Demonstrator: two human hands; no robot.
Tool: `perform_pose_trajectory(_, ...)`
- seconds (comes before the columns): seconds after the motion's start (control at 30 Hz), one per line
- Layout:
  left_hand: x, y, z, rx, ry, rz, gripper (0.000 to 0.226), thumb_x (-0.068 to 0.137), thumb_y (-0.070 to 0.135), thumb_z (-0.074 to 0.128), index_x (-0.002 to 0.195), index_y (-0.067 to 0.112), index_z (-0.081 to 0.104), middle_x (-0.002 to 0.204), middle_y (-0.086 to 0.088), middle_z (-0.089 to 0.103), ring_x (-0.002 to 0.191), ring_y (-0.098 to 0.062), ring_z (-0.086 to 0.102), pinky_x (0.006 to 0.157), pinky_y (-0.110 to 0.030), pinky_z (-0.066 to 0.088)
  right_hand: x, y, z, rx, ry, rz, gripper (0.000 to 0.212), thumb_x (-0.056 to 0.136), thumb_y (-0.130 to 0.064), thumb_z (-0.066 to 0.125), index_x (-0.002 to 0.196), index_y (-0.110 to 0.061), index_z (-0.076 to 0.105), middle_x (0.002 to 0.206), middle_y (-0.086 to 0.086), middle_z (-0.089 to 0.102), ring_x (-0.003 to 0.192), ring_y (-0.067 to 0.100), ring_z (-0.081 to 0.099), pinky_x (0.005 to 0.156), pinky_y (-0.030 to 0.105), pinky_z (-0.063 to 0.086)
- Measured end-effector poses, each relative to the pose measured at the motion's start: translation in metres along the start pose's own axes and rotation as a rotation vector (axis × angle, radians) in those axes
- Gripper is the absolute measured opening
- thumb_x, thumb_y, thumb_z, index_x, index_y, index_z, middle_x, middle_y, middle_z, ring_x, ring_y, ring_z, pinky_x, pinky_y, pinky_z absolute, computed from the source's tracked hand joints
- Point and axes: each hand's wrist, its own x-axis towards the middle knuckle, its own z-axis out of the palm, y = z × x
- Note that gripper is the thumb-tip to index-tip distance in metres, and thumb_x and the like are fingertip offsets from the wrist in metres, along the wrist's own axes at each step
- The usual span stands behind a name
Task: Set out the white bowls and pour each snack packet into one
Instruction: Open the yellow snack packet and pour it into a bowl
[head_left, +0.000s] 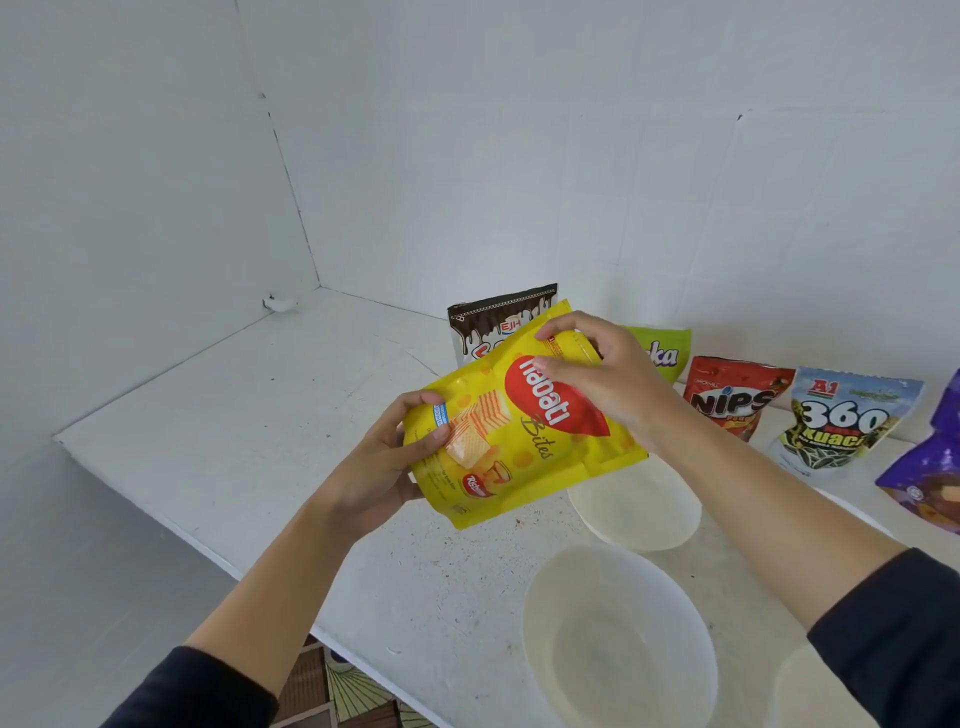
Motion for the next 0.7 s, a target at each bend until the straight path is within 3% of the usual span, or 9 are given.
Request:
perform_pose_trajectory(0.17, -0.007, 0.004, -0.002, 0.032, 0.001, 0.011, 0.029, 0.092, 0.022, 0.065, 0.119, 0.031, 0.06, 0.145, -0.007, 0.056, 0.125, -0.04, 0.062, 0.081, -0.054, 0.059, -0.002, 0.001, 0.004, 0.113, -0.002, 0.083, 0.018, 0.084, -0.026, 0.081, 0.097, -0.033, 0.07, 0.13, 0.005, 0.062, 0.105, 0.029, 0.07, 0.069, 0.041, 0.064)
perform_pose_trajectory(0.3, -0.017, 0.011, 0.0, 0.043, 0.011, 0.074, 0.026, 0.098, 0.027, 0.059, 0.123, 0.032, 0.059, 0.143, -0.003, 0.058, 0.118, -0.031, 0.065, 0.076, -0.048, 0.06, -0.008, -0.003, 0.001, 0.261, -0.049, 0.142, 0.017, 0.084, -0.012, 0.078, 0.095, -0.022, 0.069, 0.122, 0.007, 0.068, 0.097, 0.016, 0.071, 0.065, 0.024, 0.058)
perform_pose_trajectory(0.43, -0.024, 0.016, 0.004, 0.012, 0.023, 0.094, 0.027, 0.098, 0.032, 0.055, 0.125, 0.034, 0.06, 0.137, -0.001, 0.064, 0.112, -0.028, 0.069, 0.082, -0.048, 0.059, -0.016, -0.005, -0.003, 0.393, -0.067, 0.21, 0.018, 0.082, -0.012, 0.078, 0.095, -0.02, 0.069, 0.121, 0.011, 0.07, 0.102, 0.031, 0.072, 0.077, 0.041, 0.062)
perform_pose_trajectory(0.6, -0.027, 0.019, 0.012, -0.036, 0.076, 0.107, 0.019, 0.104, 0.032, 0.051, 0.12, 0.034, 0.061, 0.13, 0.0, 0.068, 0.108, -0.025, 0.071, 0.078, -0.044, 0.061, -0.029, -0.005, 0.001, 0.244, -0.025, 0.047, 0.018, 0.086, -0.019, 0.077, 0.1, -0.026, 0.068, 0.121, 0.008, 0.069, 0.103, 0.029, 0.072, 0.073, 0.043, 0.062)
perform_pose_trajectory(0.7, -0.029, 0.022, 0.016, -0.019, 0.095, 0.134, 0.018, 0.104, 0.029, 0.052, 0.118, 0.035, 0.062, 0.128, 0.002, 0.069, 0.106, -0.023, 0.071, 0.078, -0.043, 0.061, -0.036, -0.002, 0.001, 0.152, -0.003, 0.004, 0.017, 0.086, -0.025, 0.078, 0.099, -0.03, 0.067, 0.125, 0.004, 0.067, 0.115, 0.026, 0.066, 0.08, 0.045, 0.063)
